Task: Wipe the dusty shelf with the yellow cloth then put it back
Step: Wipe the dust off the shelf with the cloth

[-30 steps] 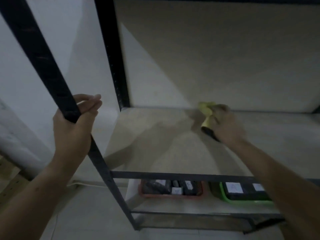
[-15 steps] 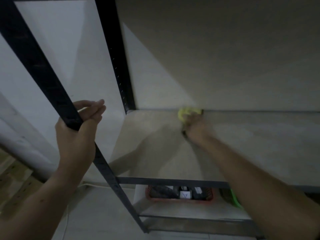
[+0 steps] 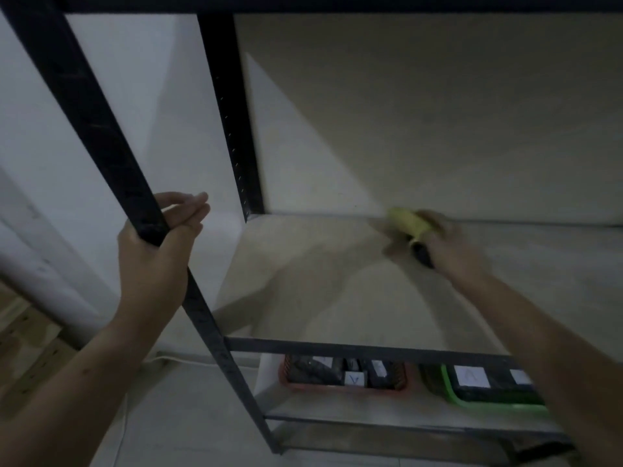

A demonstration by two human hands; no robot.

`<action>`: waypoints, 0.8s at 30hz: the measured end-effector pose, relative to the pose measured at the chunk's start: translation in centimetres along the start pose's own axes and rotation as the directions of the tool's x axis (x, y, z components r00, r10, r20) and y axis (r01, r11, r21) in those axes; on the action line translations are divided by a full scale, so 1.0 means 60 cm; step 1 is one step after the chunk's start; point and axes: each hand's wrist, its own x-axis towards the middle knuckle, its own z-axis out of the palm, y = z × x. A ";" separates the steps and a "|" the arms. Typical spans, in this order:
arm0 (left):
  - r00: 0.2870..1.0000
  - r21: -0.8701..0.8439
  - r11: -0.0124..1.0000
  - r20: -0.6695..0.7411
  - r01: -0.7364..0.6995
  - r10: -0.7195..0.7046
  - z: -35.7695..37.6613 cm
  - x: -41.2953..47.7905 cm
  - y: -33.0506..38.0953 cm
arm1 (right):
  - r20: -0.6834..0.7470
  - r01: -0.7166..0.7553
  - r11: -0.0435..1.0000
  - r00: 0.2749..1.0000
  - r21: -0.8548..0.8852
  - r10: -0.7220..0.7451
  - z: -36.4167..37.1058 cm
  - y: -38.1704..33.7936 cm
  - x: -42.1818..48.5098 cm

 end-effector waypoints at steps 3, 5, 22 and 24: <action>1.000 -0.011 1.000 -0.010 -0.002 0.002 0.004 -0.001 0.001 | -0.014 -0.170 0.915 0.984 -0.366 0.177 -0.047 0.072 0.022; 1.000 -0.012 1.000 -0.018 0.003 -0.003 0.006 -0.002 0.002 | -0.015 -0.085 0.866 0.996 -0.493 0.090 -0.018 0.070 0.019; 0.998 0.000 0.998 0.003 0.058 -0.058 -0.003 -0.003 0.002 | 0.527 0.415 0.887 0.718 0.202 -0.455 0.346 -0.237 -0.129; 0.999 -0.005 0.999 0.006 0.038 -0.037 -0.001 -0.003 0.002 | 0.282 0.475 0.879 0.839 0.042 -0.467 0.316 -0.222 -0.065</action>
